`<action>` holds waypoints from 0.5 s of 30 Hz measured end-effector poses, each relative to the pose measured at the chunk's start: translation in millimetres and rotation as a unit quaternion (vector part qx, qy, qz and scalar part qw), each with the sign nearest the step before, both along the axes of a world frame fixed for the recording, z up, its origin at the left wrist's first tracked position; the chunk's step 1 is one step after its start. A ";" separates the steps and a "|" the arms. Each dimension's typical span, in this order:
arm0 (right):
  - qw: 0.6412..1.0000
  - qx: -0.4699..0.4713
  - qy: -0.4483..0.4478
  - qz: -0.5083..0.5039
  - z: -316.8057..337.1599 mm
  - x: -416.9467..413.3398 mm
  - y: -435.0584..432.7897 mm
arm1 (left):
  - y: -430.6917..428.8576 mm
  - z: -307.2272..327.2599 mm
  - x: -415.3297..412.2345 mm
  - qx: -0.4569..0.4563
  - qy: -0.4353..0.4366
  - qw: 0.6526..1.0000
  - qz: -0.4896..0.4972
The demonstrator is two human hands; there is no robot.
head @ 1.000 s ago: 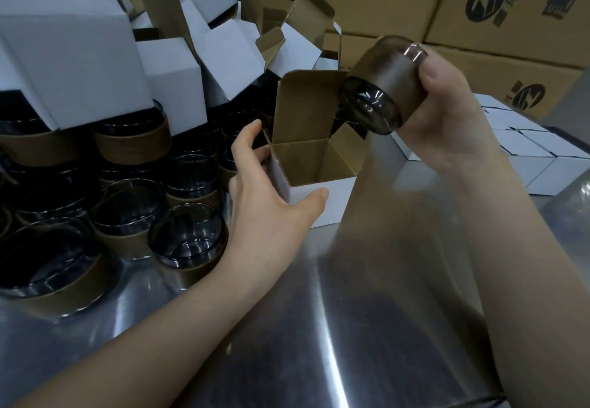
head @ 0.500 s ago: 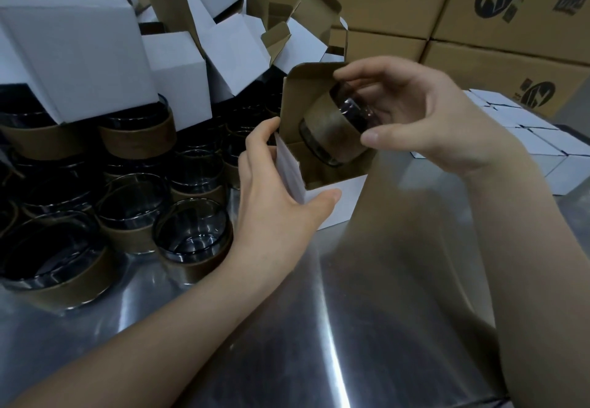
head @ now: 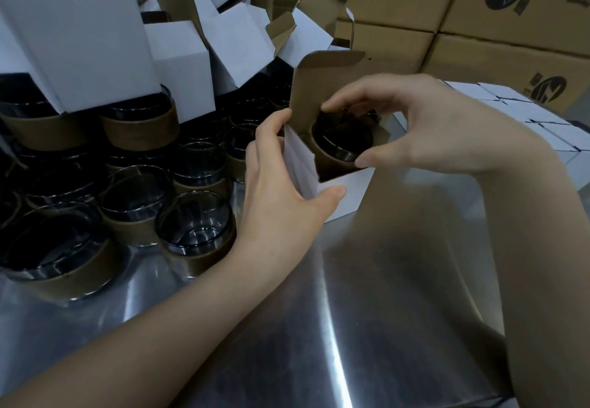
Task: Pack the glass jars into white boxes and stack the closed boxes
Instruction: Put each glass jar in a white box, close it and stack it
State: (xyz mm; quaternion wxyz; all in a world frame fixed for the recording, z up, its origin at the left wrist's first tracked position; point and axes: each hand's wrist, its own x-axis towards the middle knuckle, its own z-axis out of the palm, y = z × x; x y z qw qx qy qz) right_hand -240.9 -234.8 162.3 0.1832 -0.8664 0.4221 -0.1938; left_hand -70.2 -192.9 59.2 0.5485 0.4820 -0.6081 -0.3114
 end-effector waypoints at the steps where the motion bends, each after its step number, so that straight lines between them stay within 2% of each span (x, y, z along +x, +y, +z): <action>1: 1.000 0.002 0.014 -0.002 0.0 1.9 0.8 | 0.6 0.5 -0.4 0.000 -0.003 1.000 0.000; 9: 0.997 -0.008 0.061 -0.038 4.1 7.6 7.2 | 4.3 4.0 -1.4 -0.025 -0.059 0.998 0.000; 15: 0.985 -0.043 0.151 -0.064 11.1 15.5 9.4 | 4.7 4.3 -0.9 -0.048 -0.095 0.994 0.002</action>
